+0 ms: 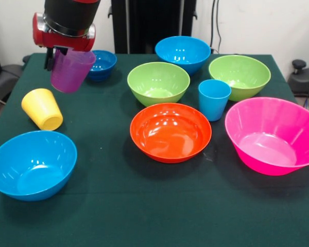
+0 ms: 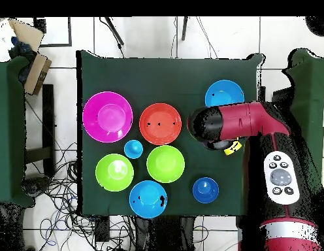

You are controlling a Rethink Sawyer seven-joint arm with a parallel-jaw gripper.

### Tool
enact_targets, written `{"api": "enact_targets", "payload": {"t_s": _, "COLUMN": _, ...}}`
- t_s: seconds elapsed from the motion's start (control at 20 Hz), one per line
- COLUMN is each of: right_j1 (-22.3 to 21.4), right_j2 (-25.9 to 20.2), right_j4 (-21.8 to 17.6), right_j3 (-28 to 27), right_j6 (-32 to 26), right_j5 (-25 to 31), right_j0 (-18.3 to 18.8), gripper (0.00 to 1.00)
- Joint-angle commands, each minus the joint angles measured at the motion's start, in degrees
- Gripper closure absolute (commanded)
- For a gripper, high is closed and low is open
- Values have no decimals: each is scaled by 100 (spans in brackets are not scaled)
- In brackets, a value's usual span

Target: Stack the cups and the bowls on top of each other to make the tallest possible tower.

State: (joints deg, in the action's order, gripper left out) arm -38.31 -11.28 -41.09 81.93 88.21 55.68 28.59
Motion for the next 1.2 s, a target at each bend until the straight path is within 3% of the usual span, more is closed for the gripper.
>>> {"api": "enact_targets", "payload": {"t_s": 0.05, "right_j1": 165, "right_j2": -374, "right_j4": -38, "right_j3": 152, "right_j6": -467, "right_j5": -286, "right_j0": -100, "gripper": 100}}
{"api": "enact_targets", "payload": {"t_s": 0.3, "right_j1": 124, "right_j2": -269, "right_j4": -129, "right_j3": 135, "right_j6": -323, "right_j5": -278, "right_j0": -196, "gripper": 100}}
{"api": "enact_targets", "payload": {"t_s": 0.55, "right_j1": -21, "right_j2": 118, "right_j4": -407, "right_j3": 9, "right_j6": 22, "right_j5": -17, "right_j0": -513, "gripper": 100}}
{"api": "enact_targets", "payload": {"t_s": 1.2, "right_j1": -86, "right_j2": 726, "right_j4": -534, "right_j3": -97, "right_j6": 245, "right_j5": 6, "right_j0": -930, "gripper": 100}}
